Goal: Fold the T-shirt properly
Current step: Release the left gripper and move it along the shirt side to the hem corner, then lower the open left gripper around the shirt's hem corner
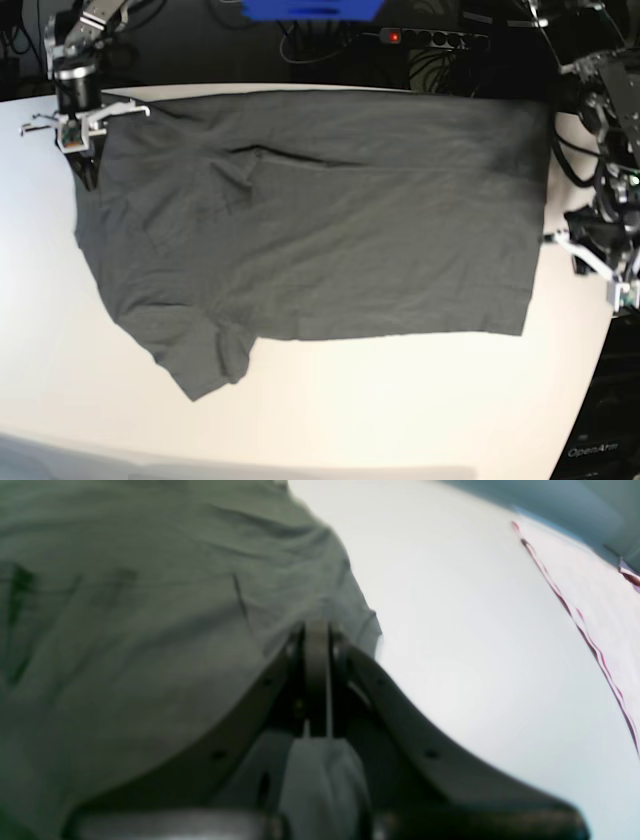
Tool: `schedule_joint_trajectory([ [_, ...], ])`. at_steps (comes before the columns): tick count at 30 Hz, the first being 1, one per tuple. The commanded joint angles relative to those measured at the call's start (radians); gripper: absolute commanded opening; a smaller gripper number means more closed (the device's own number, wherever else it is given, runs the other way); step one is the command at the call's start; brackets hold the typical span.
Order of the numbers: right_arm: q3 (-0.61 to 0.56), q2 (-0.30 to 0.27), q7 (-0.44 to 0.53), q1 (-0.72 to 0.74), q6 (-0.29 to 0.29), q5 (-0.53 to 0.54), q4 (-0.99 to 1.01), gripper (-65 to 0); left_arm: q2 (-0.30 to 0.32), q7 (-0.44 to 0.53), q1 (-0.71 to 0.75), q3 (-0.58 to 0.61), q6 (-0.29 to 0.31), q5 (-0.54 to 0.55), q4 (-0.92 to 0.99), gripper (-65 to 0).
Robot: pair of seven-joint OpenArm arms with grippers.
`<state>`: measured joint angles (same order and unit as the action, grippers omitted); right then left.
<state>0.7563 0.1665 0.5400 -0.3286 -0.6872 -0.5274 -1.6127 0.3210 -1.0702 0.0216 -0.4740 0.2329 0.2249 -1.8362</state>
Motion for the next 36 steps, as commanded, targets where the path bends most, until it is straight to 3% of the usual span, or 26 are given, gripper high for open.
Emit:
schedule_joint_trajectory([
  [1, 0.001, -0.009, 0.013, 0.024, -0.011, 0.006, -0.028, -64.6, 0.023, -0.003, -0.047, -0.001, 0.0, 0.0, 0.019, -55.6],
  [3, -0.001, -0.009, -0.031, 0.061, -0.011, -0.009, -0.041, -64.4, 0.039, 0.003, -0.125, 0.01, 0.0, 0.0, 0.102, -52.5],
  [7, 0.007, -0.009, -0.139, 0.133, -0.011, -0.05, -0.061, -64.4, 0.079, 0.011, -0.236, 0.091, 0.0, 0.0, 0.27, -36.5],
  [11, 0.007, -0.009, -0.275, 0.22, -0.011, -0.121, -0.085, -64.3, 0.083, 0.124, -0.279, 0.157, 0.0, 0.0, 0.361, -20.1],
  [13, 0.001, -0.009, -0.321, 0.25, -0.011, -0.13, -0.108, -64.4, 0.083, 0.17, -0.297, 0.189, 0.0, 0.0, 0.409, -16.2],
  [21, -0.016, -0.009, -0.447, 0.357, -0.011, -0.265, -0.122, -64.9, 0.119, 0.301, -0.463, 0.283, 0.001, 0.003, 0.729, -16.0],
  [36, -0.04, -0.009, -0.453, 0.334, -0.011, -0.273, -0.128, -64.9, 0.12, 0.525, -0.671, 0.446, 0.001, 0.0, 1.168, -16.0],
])
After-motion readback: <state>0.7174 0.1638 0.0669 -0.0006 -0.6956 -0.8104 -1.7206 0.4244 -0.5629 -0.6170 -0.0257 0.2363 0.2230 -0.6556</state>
